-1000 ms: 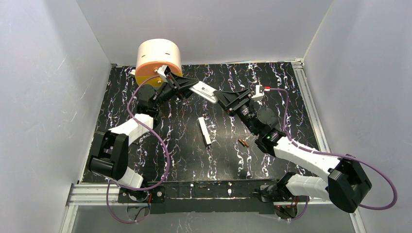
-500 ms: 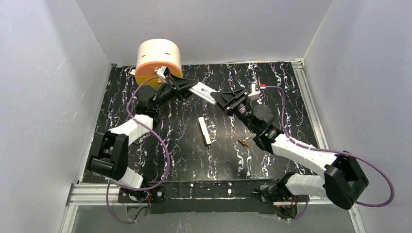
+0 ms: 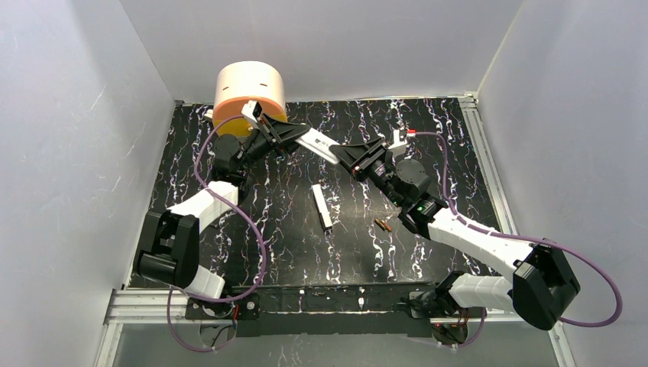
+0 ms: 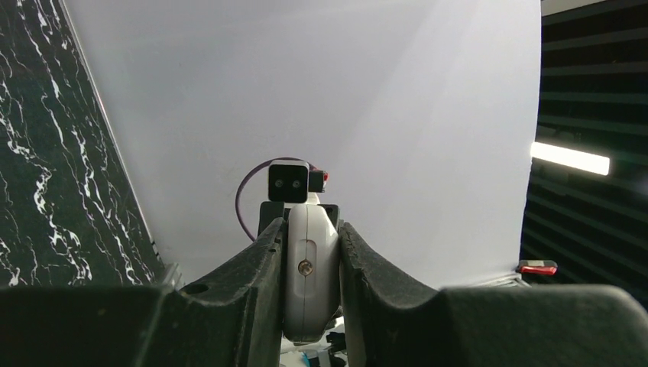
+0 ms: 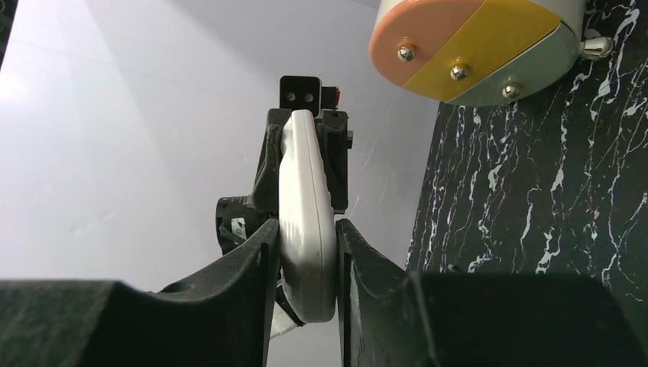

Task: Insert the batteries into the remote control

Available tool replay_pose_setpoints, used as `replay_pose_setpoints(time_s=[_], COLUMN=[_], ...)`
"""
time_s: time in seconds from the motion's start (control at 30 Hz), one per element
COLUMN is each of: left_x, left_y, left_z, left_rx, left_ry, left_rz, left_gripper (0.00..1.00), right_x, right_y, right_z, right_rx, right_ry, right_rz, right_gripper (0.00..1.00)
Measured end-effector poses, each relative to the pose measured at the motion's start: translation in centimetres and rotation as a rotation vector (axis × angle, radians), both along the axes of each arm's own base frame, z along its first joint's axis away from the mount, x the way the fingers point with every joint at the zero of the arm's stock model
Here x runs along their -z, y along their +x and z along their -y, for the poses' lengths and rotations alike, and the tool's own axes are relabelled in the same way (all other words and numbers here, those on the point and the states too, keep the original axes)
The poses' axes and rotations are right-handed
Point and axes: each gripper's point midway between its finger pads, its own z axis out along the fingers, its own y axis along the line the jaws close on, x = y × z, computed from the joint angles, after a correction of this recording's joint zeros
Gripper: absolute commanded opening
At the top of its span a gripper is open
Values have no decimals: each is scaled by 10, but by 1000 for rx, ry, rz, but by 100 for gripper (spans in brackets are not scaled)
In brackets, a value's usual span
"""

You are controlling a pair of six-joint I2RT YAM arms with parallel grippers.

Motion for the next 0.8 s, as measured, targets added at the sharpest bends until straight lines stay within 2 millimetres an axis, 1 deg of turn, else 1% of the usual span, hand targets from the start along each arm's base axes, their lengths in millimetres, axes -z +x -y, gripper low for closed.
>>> replay_pose_setpoints(time_s=[0.07, 0.13, 0.2, 0.33, 0.43, 0.53, 0.7, 0.8], left_x=[-2, -6, -11, -15, -15, -14, -12, -13], left_y=[-2, -4, -8, -15, -19, -21, -25, -25], left_z=[-1, -2, -2, -2, -1, 0, 1, -1], left_rx=[-7, -13, -15, -7, 4, 13, 24, 20], left_ry=[11, 23, 34, 52, 67, 81, 106, 110], left_rz=[29, 69, 109, 166, 193, 213, 252, 264], left_gripper=[0, 0, 0, 0, 0, 0, 0, 0], right_x=[-1, 1, 4, 2, 4, 6, 7, 2], right_y=[-1, -2, -3, -5, -7, -8, -11, -15], right_z=[-1, -1, -3, -12, -14, -14, -15, -17], right_rx=[-5, -12, -23, -64, -80, -92, -124, -149], right_ry=[0, -9, -31, -70, -92, -108, -118, -110], right_rz=[1, 1, 3, 31, 44, 52, 61, 82], right_gripper=[52, 59, 63, 64, 64, 60, 42, 37])
